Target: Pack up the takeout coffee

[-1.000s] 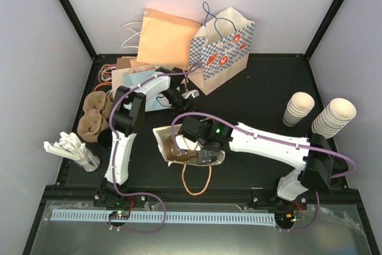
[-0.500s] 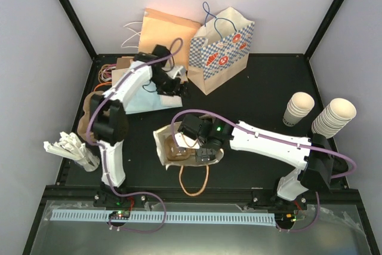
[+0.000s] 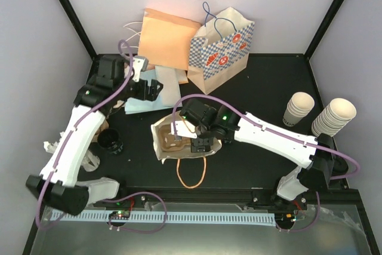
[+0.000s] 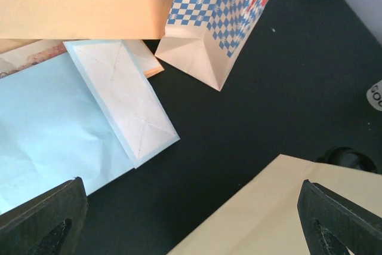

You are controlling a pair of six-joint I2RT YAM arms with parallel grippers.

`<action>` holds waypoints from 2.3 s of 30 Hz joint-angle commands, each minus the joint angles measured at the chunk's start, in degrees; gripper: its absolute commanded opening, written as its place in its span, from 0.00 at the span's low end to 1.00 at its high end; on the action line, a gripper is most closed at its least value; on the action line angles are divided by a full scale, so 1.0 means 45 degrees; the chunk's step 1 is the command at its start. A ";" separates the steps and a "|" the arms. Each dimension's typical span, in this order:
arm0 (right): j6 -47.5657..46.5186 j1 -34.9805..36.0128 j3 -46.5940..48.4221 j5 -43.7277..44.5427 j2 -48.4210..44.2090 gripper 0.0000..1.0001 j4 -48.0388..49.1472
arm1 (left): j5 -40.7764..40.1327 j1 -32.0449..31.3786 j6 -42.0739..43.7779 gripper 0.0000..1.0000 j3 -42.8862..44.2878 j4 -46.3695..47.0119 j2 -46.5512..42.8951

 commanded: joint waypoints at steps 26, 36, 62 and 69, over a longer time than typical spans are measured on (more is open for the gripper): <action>0.0353 -0.0836 0.0378 -0.3614 0.0875 1.00 -0.0928 | 0.5990 0.0062 0.4847 0.63 -0.4014 -0.0235 -0.6031; 0.0350 -0.0858 0.0430 -0.3405 0.0582 1.00 -0.0719 | 0.7186 -0.0204 0.5454 0.56 -0.4168 -0.0001 -0.4628; 0.0594 -0.0852 -0.0316 -0.3637 -0.1942 1.00 0.1687 | 0.4930 -0.1115 0.6560 0.01 -0.3279 -0.0114 -0.3188; 0.1694 -0.0860 -0.0361 -0.2478 -0.3360 1.00 0.3642 | 0.4474 -0.1115 0.6704 0.02 -0.3289 -0.0070 -0.3234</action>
